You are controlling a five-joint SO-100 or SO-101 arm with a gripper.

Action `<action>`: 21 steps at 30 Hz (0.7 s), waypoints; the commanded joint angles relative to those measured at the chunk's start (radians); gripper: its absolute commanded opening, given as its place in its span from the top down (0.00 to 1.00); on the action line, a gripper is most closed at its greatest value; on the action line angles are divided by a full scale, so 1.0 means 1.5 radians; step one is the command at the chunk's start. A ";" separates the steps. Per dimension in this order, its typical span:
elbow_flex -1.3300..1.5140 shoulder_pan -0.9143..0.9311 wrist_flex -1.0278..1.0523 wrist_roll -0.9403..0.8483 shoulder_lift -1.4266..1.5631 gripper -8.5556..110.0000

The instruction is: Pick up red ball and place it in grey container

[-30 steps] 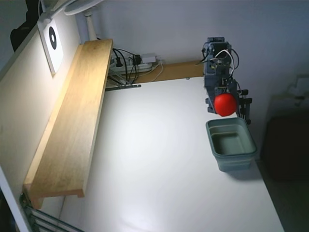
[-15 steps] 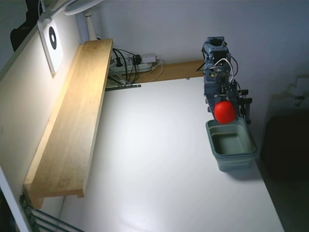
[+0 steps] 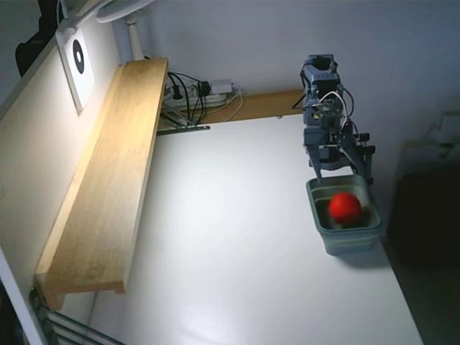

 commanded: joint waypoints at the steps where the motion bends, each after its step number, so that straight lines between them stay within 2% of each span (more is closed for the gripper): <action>1: -0.005 -0.001 -0.002 0.001 0.033 0.61; 11: -0.016 0.049 0.026 0.001 0.041 0.63; 21: -0.040 0.156 0.088 0.001 0.058 0.66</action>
